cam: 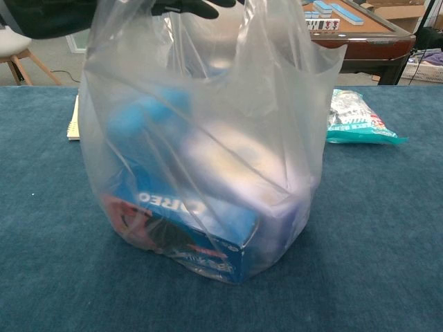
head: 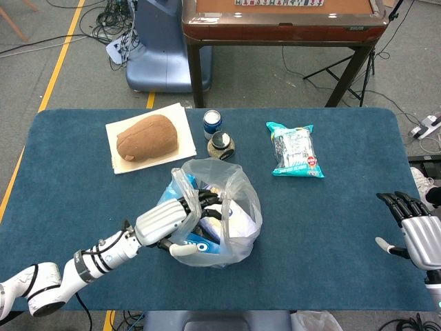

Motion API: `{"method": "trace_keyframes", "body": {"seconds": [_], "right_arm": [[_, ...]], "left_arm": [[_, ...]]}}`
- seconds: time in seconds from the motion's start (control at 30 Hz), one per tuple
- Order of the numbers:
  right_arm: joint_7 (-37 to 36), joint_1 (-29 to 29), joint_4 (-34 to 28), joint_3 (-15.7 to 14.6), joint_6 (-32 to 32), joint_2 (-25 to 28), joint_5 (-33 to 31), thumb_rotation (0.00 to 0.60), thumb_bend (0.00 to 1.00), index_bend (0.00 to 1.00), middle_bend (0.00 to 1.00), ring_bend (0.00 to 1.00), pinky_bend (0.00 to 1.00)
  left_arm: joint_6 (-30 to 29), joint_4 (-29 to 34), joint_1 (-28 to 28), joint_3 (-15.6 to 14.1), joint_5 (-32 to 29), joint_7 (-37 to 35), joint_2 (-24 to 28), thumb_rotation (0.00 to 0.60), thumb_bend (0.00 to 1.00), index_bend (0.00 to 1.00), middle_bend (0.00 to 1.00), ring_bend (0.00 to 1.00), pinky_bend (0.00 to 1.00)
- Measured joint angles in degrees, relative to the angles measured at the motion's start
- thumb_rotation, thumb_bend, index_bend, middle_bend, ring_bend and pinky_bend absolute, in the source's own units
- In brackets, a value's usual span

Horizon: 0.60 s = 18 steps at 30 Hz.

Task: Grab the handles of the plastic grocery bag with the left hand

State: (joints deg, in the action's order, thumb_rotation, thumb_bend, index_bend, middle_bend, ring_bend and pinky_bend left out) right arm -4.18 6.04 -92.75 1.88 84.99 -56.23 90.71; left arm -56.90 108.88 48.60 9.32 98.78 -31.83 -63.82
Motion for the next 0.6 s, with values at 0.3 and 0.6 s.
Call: {"method": "trace_keyframes", "body": {"seconds": [0.3,0.6], "right_arm": [[-0.52,-0.16,0.60,-0.04,-0.12,-0.19,-0.19,0.600,0.06,0.15,0.20,0.12,0.21],[-0.47,-0.14,0.69,0.08,-0.38,-0.22,-0.50,0.600,0.06,0.15,0.20,0.12,0.21]], "left_arm": [[3.53,-0.96,3.00,-0.10,-2.91,2.06,-2.72,0.000,0.12,0.22,0.06,0.00,0.00],[6.69,1.34,5.48,0.57,-5.87,-2.23,-2.56,0.000,0.12,0.22,0.06,0.00,0.00]]}}
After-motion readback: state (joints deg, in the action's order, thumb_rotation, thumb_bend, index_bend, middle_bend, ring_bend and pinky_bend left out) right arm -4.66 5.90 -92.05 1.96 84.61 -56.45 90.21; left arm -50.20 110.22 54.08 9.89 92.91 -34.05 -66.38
